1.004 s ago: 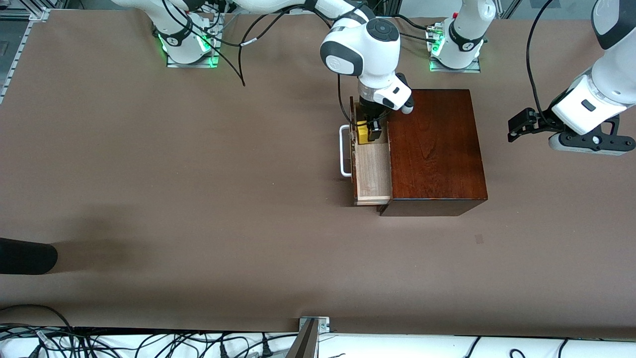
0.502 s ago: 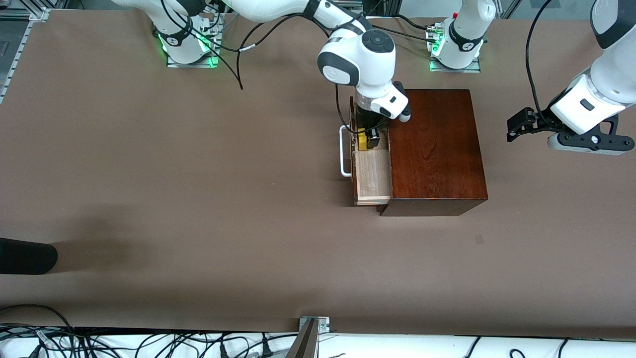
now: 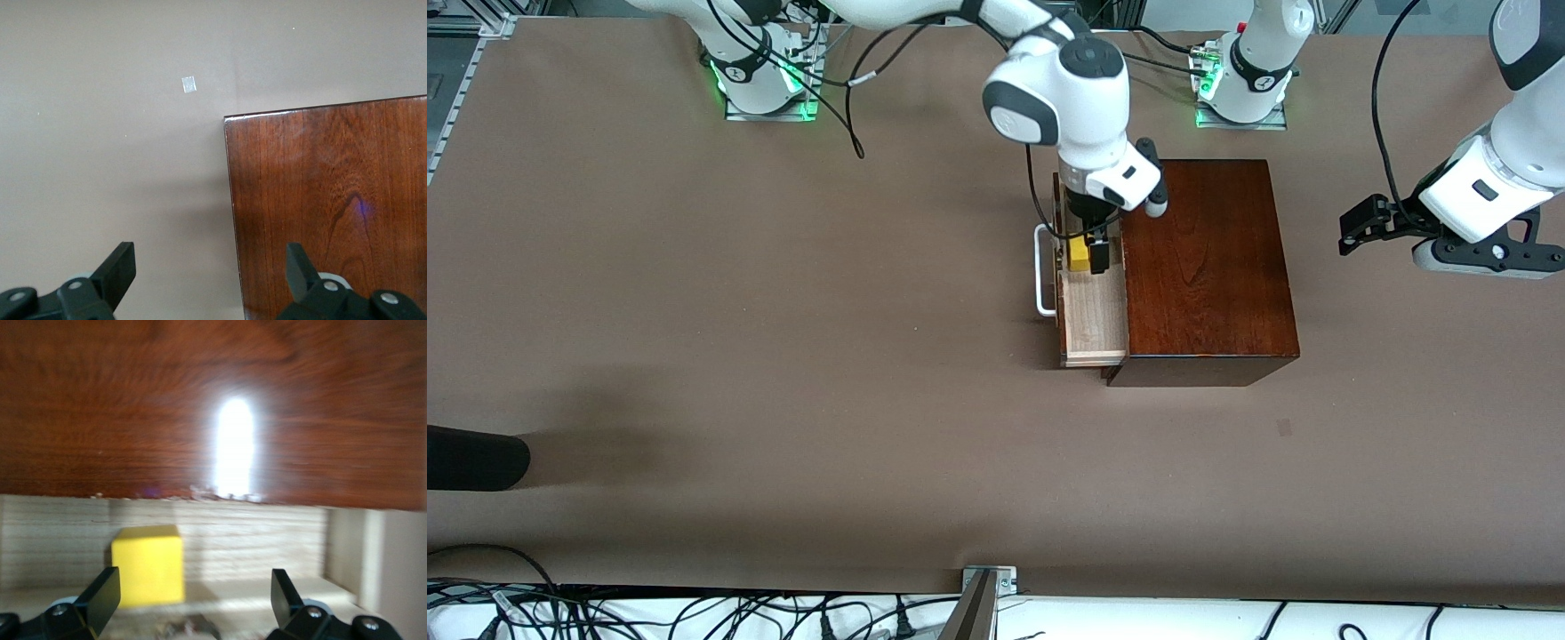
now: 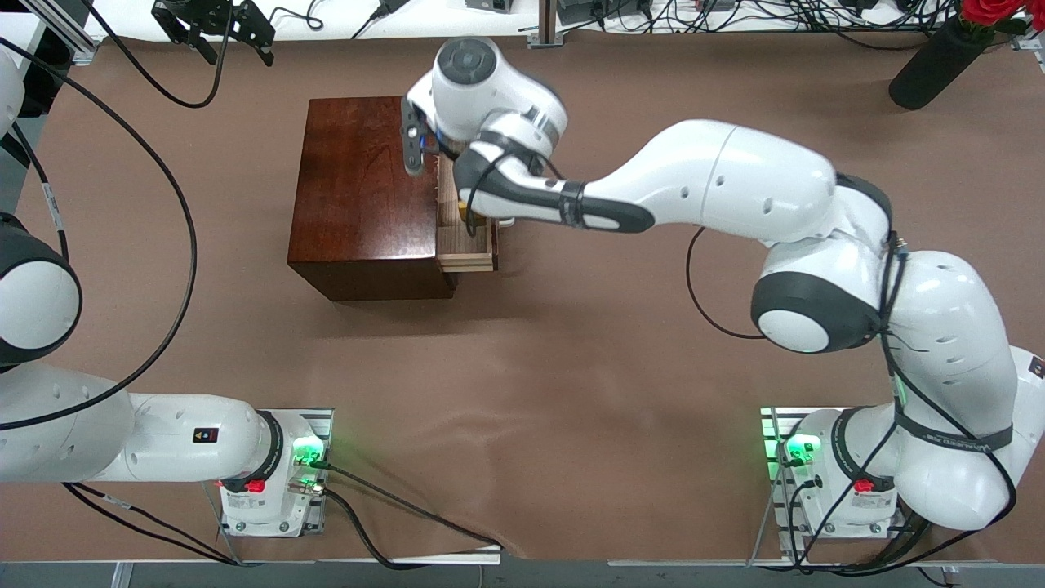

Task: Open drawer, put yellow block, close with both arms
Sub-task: 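Lower the cube into the drawer and open the right gripper, then withdraw the right gripper while the left gripper moves to the drawer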

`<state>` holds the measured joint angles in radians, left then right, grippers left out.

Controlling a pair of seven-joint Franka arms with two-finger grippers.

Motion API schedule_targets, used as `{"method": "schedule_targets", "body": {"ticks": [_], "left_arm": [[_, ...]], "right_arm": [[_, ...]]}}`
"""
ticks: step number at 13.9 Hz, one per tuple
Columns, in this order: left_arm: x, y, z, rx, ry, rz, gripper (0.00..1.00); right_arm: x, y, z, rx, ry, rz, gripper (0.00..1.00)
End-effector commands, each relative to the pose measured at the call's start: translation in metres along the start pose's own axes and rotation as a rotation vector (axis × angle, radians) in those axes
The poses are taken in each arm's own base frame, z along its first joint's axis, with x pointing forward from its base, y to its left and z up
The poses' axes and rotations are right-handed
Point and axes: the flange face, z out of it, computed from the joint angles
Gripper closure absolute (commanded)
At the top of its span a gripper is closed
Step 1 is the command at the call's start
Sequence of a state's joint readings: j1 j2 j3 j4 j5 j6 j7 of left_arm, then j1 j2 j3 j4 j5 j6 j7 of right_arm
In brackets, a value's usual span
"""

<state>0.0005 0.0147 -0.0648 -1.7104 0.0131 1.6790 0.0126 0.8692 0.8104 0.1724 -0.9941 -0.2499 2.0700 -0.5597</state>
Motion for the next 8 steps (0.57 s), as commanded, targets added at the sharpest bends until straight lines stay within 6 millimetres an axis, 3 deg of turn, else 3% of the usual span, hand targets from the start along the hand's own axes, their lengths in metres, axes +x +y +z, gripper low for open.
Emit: {"method": "schedule_targets", "body": {"ticks": [1,3,4,6,7,8], "left_arm": [[0.002,0.001,-0.006,0.003,-0.003,0.014,0.00],[0.002,0.001,-0.005,0.003,-0.004,0.032,0.00],[-0.002,0.005,-0.006,0.002,-0.021,0.030,0.00],[-0.004,0.022,-0.014,0.004,-0.041,0.070,0.00],[-0.006,0.024,-0.014,-0.005,-0.056,0.080,0.00],[-0.009,0.030,-0.014,-0.011,-0.080,0.094,0.00]], "right_arm": [[-0.029,0.039,-0.060,-0.014,0.017,0.055,0.00],[-0.075,0.080,-0.091,0.030,0.011,0.164,0.00],[-0.102,0.100,-0.128,0.024,0.014,0.221,0.00],[-0.207,0.166,-0.148,-0.008,-0.026,0.388,0.00],[-0.257,0.177,-0.157,0.009,-0.034,0.469,0.00],[-0.294,0.178,-0.168,0.017,-0.036,0.530,0.00]]}}
